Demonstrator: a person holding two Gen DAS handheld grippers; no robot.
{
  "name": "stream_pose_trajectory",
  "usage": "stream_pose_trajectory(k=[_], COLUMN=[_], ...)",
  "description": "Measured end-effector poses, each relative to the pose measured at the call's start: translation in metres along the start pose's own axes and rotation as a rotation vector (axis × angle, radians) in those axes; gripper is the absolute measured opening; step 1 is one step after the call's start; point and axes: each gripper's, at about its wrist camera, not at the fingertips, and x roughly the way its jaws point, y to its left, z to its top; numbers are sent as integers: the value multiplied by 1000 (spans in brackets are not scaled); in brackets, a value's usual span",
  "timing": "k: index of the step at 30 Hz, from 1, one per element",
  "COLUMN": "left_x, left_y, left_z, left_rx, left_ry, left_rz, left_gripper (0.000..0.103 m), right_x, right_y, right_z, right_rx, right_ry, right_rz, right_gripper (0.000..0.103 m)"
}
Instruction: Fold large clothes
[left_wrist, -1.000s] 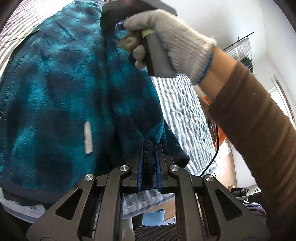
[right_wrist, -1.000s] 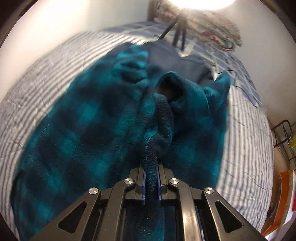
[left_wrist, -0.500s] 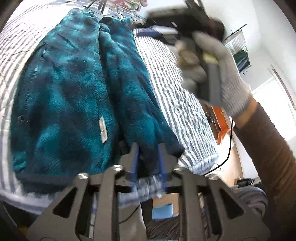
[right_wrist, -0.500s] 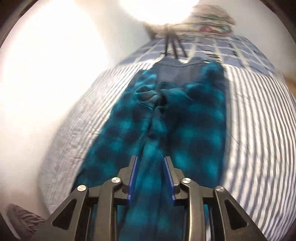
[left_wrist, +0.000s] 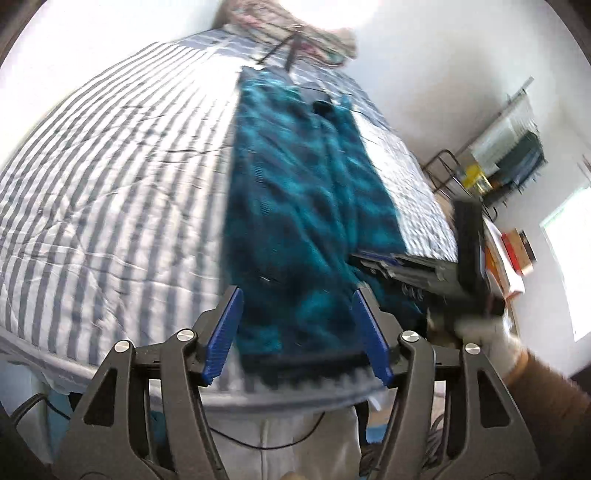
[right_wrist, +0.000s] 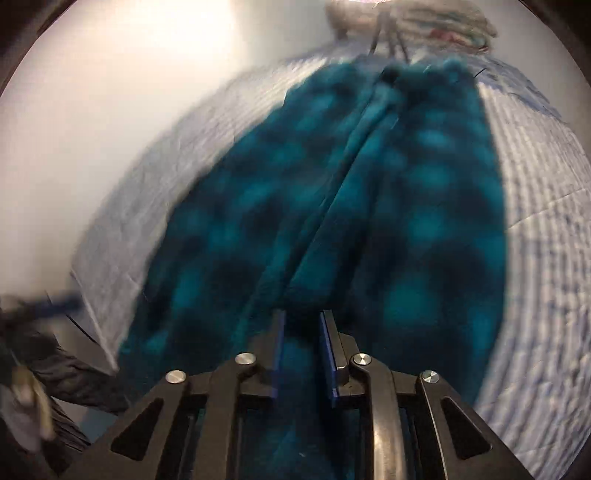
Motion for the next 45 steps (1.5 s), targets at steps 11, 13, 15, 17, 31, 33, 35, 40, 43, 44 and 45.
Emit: stream_pose_trajectory(k=[11, 13, 15, 17, 31, 33, 35, 40, 43, 44, 45], left_x=[58, 59, 64, 67, 24, 33, 49, 55, 62, 64, 68], left_y=[56, 58, 59, 58, 41, 42, 42, 47, 47, 46, 45], left_z=[-16, -21, -22, -22, 0, -4, -12, -25, -33, -33, -32], left_rx=[-241, -258, -273, -274, -177, -172, -175, -216, -204, -202, -200], left_ry=[206, 217, 229, 228, 135, 157, 189, 211, 231, 232, 249], left_rz=[-104, -146, -172, -185, -145, -127, -117, -153, -171, -178, -188], left_gripper=[65, 65, 65, 56, 9, 9, 12, 64, 61, 49, 41], right_x=[-93, -89, -80, -70, -66, -53, -45, -46, -39, -35, -32], right_y=[-60, -80, -96, -103, -70, -76, -77, -74, -81, -83, -86], right_z=[-42, -53, -71, -87, -88, -95, -100, -97, -100, -102, -103], right_rx=[186, 247, 329, 393, 398, 425, 422, 381, 405, 419, 432], right_ry=[-113, -83, -54, -35, -39, 2, 16, 10, 31, 37, 38], right_rz=[-34, -10, 80, 175, 342, 340, 315, 288, 339, 365, 398], right_gripper=[59, 61, 61, 61, 7, 7, 8, 50, 51, 51, 50])
